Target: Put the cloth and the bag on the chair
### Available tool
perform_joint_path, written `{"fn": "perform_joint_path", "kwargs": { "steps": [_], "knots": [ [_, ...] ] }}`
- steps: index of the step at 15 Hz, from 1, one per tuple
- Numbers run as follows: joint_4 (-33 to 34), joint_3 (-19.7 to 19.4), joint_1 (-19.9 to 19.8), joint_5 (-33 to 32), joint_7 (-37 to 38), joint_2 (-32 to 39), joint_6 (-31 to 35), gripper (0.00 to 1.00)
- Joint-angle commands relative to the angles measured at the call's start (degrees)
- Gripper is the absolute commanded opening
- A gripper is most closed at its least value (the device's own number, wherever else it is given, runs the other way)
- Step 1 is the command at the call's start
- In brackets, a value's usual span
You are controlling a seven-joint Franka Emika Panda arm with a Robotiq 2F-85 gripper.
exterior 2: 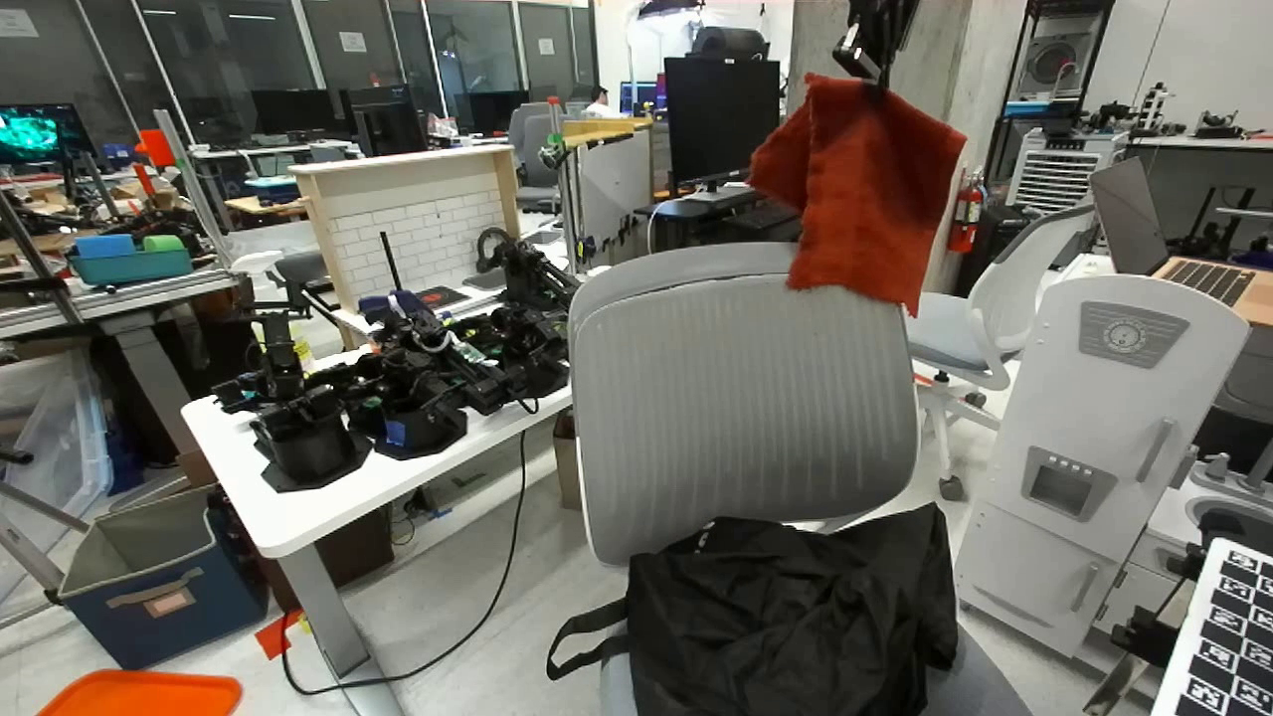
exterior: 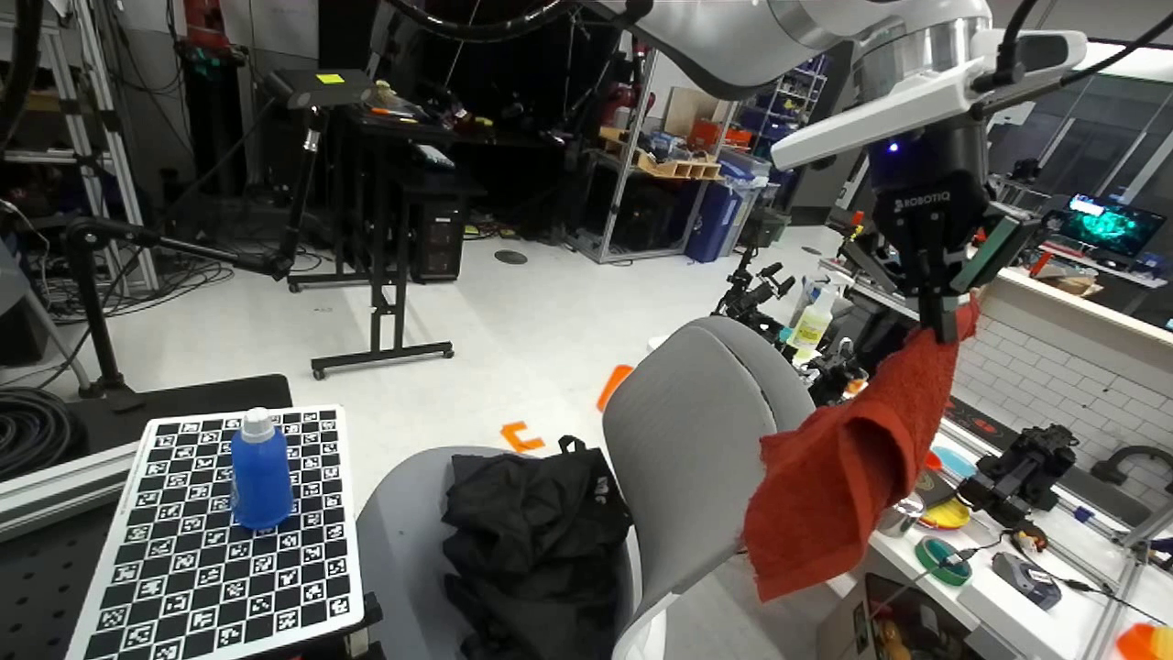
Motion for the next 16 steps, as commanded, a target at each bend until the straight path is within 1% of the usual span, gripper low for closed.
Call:
{"fn": "perform_joint_path", "kwargs": {
  "steps": [1,4,8,11,16],
  "knots": [
    [10.4,0.5,1.2,0.6,-1.1,4.7,-6.2,0.01],
    [15.2,0.5,3.0,0.4,-1.0,6.5,-9.8,0.01],
    [19.2,0.3,4.8,0.4,-1.0,7.6,-11.9,0.01],
    [21.6,0.1,3.7,0.8,-1.5,8.9,-12.0,0.01],
    [23.4,0.5,-0.2,1.5,-2.4,11.6,-10.8,0.01]
  ]
}}
